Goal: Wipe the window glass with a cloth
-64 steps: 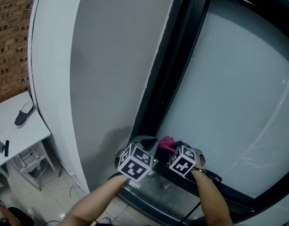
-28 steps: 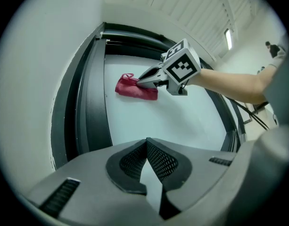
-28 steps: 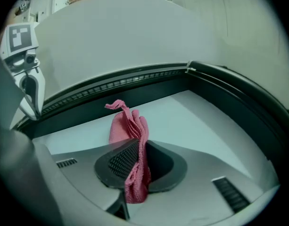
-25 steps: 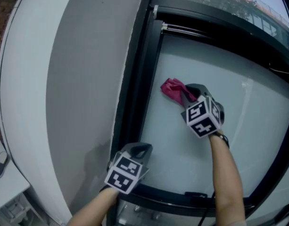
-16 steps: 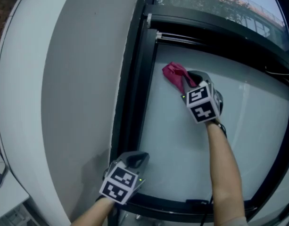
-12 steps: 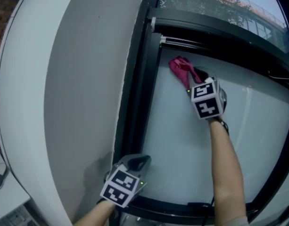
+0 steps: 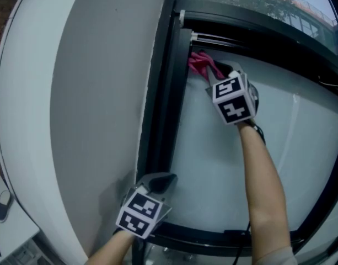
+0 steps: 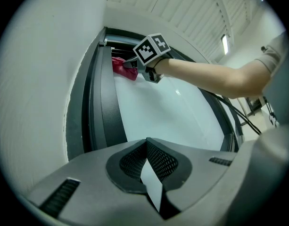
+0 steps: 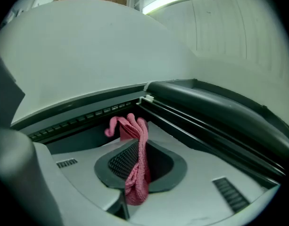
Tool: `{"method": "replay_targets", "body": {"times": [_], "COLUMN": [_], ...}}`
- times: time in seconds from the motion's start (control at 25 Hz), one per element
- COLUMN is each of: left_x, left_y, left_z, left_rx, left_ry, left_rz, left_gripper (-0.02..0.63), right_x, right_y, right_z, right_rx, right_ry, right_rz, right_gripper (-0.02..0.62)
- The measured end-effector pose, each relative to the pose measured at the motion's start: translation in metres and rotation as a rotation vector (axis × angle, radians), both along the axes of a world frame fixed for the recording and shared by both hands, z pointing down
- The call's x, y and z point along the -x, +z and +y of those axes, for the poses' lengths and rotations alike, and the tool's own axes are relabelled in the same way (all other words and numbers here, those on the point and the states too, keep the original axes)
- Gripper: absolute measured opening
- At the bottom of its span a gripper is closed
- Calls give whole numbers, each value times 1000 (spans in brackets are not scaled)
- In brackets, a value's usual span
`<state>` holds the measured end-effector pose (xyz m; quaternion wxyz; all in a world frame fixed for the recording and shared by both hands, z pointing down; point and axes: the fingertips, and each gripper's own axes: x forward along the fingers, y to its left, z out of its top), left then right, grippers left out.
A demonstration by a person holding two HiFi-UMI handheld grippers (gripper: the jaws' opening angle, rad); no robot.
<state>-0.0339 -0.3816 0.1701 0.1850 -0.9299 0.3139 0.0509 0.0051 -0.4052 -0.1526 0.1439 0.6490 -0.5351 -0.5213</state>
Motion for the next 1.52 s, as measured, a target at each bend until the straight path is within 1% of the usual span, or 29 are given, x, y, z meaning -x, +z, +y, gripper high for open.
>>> {"method": "replay_targets", "body": {"times": [0.16,0.36,0.6,0.76,1.04,1.24,1.4,1.52], "left_x": [0,3,7,6,5,5,8,10], "left_y": [7,18,31,45,65,89,110,128], "left_z": [0,0,4,9,11,11,7,4], "left_rx": [7,20,34,66,105,146,189,222], "left_ry": [-3,-18,-46,-67,-102,-141,-167,-178], "left_rz": [-4,-8,-11,-18,-55,-90,-107,-123], "left_gripper": [8,8,8,8,8,8,8,8], "right_x": [17,26,25,22,10,5,5,9], "right_y": [29,74,136,181,248,304,342,366], "right_z": [-8,-15,-19,-23,-26,-30,-35,-34], "right_rx": [95,213,342,429,553,646,698,727], "right_ry": [-16,-34,-16,-9,-34,-55,-64,-75], "right_rz": [65,136,224,262,232,188,148,147], "right_gripper": [49,49,51,49,50,49,49,49]}}
